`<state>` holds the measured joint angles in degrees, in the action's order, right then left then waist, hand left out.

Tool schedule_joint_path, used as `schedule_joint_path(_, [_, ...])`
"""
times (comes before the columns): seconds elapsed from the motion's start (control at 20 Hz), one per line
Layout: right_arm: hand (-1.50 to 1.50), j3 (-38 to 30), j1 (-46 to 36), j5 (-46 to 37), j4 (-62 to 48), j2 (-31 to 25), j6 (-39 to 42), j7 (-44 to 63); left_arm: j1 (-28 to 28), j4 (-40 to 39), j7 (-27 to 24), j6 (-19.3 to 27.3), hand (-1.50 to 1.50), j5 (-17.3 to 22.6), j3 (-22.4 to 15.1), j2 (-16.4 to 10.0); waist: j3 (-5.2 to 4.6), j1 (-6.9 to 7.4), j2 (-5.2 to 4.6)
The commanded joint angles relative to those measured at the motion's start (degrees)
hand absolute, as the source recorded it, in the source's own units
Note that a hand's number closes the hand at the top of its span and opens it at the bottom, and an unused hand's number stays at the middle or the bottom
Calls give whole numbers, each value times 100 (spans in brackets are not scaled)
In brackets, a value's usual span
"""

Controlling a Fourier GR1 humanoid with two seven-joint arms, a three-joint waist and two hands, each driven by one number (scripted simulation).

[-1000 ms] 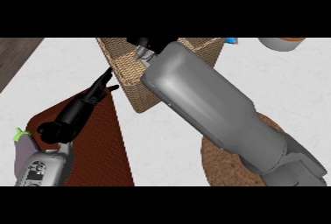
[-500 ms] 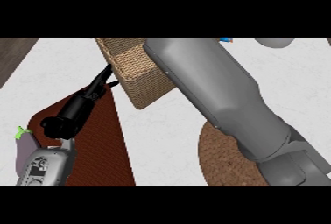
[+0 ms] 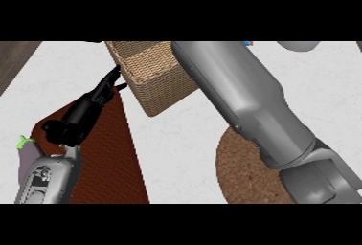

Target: Pick the tomato from the placemat and place it in the basket

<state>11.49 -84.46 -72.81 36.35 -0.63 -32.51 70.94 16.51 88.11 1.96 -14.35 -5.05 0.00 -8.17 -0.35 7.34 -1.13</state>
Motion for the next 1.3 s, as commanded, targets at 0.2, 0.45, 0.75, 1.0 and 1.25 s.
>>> schedule_joint_path(0.2, [150, 272, 310, -435, -400, 60, -921, 1425, -148, 28, -24, -20, 0, -18, 20, -52, 11, -93, 57])
schedule_joint_path(0.45, [150, 169, 266, -905, -536, 60, -1246, 1425, -39, -50, 127, 80, 0, 3, 44, 55, 14, -220, 53])
schedule_joint_path(0.75, [-150, -106, 540, -1159, -511, 60, -1760, 1423, -166, -171, -170, 41, 0, -2, 117, -13, 14, -259, 19])
schedule_joint_path(1.0, [-150, 107, 574, -1192, -390, 60, -1833, 1428, -74, -61, -76, -76, 0, 59, 177, -152, 18, -172, 64])
schedule_joint_path(1.25, [-150, -112, 415, -1329, -225, 60, -2284, 1432, -202, -36, -61, 112, 0, -41, 139, -18, 23, -235, 59])
